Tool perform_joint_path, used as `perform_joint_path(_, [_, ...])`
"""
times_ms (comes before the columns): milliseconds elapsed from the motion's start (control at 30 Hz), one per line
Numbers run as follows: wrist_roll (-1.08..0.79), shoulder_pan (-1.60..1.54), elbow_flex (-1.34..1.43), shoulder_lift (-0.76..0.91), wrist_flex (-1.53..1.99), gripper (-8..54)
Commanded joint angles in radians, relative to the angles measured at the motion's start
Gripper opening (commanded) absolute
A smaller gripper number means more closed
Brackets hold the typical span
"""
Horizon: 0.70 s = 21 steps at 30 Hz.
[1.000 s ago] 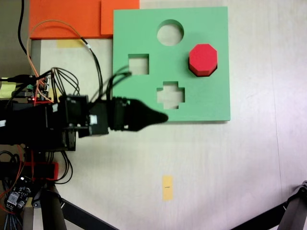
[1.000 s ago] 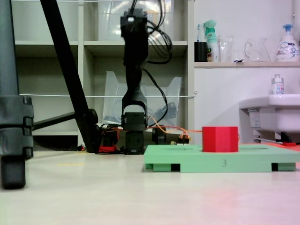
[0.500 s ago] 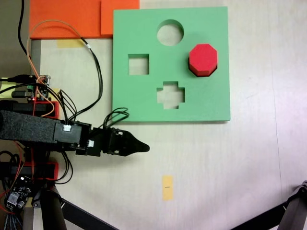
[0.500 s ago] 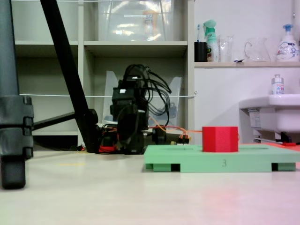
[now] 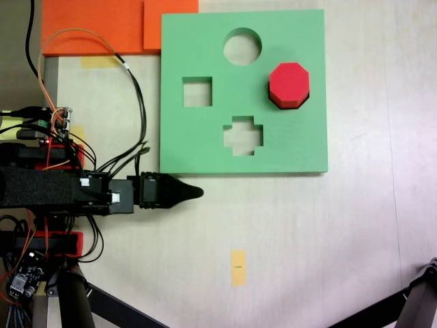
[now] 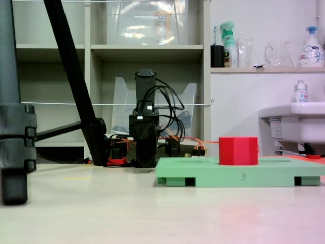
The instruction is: Put the octagonal pillar block into the corresponding hole
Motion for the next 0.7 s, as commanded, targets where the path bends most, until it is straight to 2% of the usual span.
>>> perform_joint_path(0, [0.008,-0.012,0.072,0.072,0.072,35.8])
perform_joint_path(667, [0.008,-0.006,0.072,0.072,0.120,35.1])
